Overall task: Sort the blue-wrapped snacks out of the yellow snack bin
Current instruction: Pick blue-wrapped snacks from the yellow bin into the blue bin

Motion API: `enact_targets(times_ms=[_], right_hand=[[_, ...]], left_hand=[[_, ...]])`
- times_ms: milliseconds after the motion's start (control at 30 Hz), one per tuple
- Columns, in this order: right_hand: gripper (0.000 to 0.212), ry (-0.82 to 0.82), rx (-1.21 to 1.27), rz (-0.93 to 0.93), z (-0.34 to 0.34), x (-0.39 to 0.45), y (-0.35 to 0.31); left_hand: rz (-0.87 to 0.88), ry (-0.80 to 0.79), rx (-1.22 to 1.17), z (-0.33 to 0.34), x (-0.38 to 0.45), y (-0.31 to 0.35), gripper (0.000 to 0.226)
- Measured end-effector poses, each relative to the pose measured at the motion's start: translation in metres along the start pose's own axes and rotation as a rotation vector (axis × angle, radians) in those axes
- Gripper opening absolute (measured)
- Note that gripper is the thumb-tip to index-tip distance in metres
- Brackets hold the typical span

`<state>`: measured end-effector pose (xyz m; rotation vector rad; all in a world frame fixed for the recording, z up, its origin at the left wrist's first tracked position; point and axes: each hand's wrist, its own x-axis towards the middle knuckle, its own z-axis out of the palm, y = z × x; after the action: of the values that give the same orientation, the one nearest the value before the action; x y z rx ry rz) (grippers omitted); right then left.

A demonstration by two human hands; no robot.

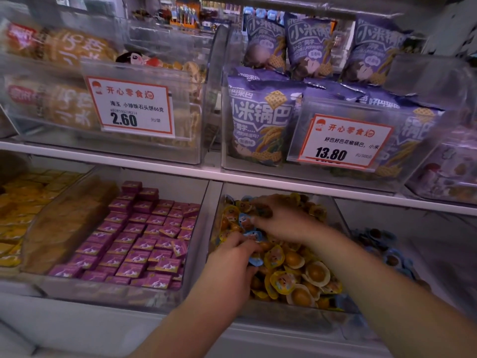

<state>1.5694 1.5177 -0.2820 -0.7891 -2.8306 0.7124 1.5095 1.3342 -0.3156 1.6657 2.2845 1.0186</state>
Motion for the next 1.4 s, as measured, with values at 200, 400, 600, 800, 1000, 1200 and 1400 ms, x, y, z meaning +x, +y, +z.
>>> enact_targets(times_ms=[200, 400, 600, 800, 1000, 1200, 1400], right_hand=[[0.030, -0.158, -0.139, -0.105, 0.015, 0.021, 0.004], [0.021, -0.035, -0.117, -0.087, 0.018, 0.012, 0.018], [0.023, 0.217, 0.052, 0.060, 0.004, 0.003, 0.014], [0.039, 0.359, 0.725, 0.268, -0.022, -0.064, 0.004], [0.027, 0.220, 1.647, 0.367, -0.013, -0.118, -0.008], [0.032, 0.124, 1.839, 0.306, -0.018, -0.123, -0.019], [0.028, 0.276, 1.532, 0.318, -0.033, -0.137, 0.007]], left_hand=[[0.014, 0.154, -0.152, -0.005, 0.001, 0.006, 0.035], [-0.038, 0.240, -0.321, -0.009, 0.005, 0.007, 0.028], [-0.158, 0.291, -0.557, -0.010, 0.007, 0.009, 0.021], [-0.090, 0.376, -0.363, -0.004, 0.019, 0.010, 0.024], [-0.045, 0.462, -0.459, 0.007, 0.027, 0.030, 0.022], [0.216, 0.282, -0.270, 0.028, 0.029, 0.059, 0.032], [0.357, -0.036, -0.357, 0.047, 0.030, 0.079, 0.062]])
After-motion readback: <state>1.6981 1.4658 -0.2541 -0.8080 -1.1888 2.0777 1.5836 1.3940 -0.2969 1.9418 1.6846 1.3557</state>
